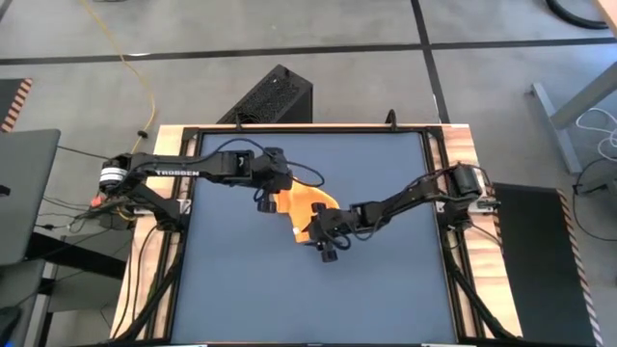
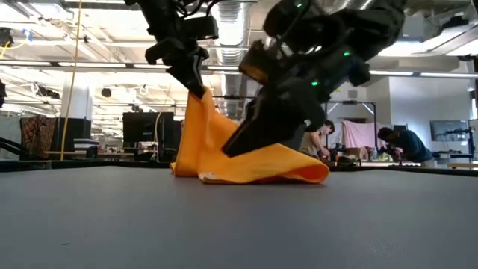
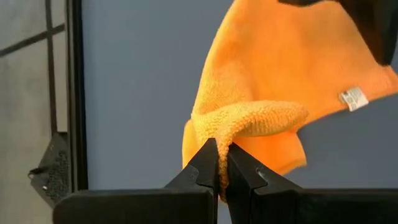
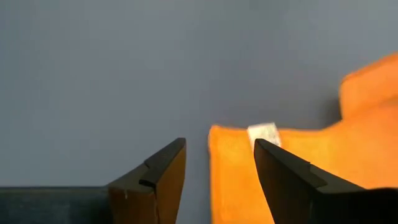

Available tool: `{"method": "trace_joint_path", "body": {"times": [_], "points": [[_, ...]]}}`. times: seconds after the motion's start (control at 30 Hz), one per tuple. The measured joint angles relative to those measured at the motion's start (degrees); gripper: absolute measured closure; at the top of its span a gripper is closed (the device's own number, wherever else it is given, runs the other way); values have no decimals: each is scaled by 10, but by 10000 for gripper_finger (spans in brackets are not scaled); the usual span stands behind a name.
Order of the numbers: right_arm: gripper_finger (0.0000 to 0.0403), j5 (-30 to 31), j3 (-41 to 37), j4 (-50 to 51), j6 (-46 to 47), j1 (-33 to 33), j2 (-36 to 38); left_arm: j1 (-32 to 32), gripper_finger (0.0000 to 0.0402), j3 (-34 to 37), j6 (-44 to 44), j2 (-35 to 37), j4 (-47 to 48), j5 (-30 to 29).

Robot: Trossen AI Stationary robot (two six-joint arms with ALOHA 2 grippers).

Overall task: Roll towel into tight, uniform cylinder
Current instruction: Roll the orange microfiber towel

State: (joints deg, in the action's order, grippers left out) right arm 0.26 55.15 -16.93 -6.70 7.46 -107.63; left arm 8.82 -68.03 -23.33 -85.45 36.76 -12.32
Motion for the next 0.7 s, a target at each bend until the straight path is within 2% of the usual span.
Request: {"method": "trace_joint_path", "body": {"times": [0.13,0.43,0.6,0.7], "points": [[190,-29,8,0,16,-9,-19,0,401,0,3,0,4,-1],[203,-94,7,-85,44,-28,-77,1,401,0,25,-14,-3,3],[233,-94,7,-82,48,-42,-79,-2,401,0,35,-55,1,30],[272,-94,8,-55,55,-46,-79,-5,401,0,34,-74,3,30]]}}
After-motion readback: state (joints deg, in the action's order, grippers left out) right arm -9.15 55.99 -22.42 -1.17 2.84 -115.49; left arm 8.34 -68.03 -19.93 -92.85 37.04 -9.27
